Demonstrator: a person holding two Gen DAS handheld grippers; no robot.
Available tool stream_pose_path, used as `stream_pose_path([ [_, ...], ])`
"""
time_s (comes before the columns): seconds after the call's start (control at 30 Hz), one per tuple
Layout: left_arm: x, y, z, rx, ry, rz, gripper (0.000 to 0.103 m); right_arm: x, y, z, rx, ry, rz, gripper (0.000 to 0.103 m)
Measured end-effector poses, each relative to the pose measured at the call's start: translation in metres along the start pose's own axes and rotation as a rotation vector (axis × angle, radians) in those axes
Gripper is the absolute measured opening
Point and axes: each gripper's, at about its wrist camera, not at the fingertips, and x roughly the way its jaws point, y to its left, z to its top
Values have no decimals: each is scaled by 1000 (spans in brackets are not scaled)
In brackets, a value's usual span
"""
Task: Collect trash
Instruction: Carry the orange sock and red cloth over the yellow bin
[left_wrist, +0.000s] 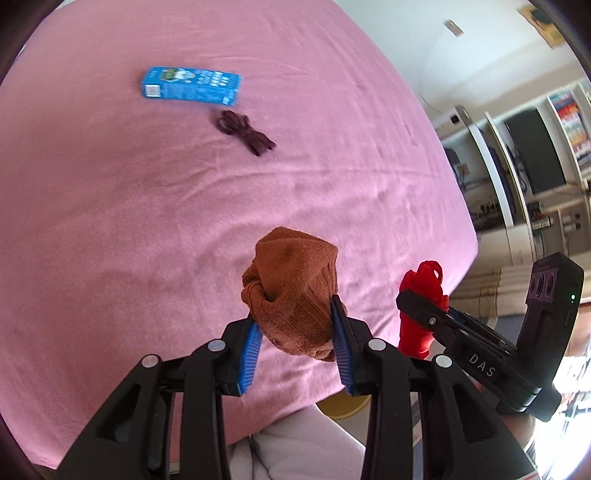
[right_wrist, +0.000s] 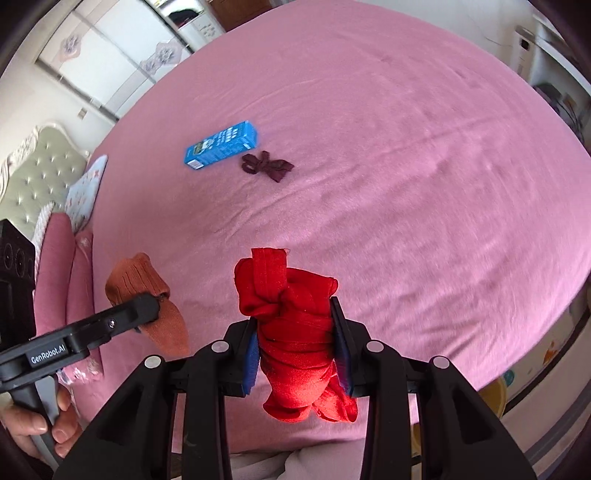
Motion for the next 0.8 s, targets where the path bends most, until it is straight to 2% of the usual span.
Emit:
stream_pose_path([
  [0.37, 51, -104, -53, 230, 149, -34, 35, -54, -109, -85, 234, -57, -76, 33],
  [0.6, 102, -194, -95, 373, 274, -49, 35, -92, -189, -141, 400, -70, -121, 33],
  [0.8, 151, -249, -136, 458, 383, -51, 35, -108, -250, -188, 514, -51, -149, 33],
])
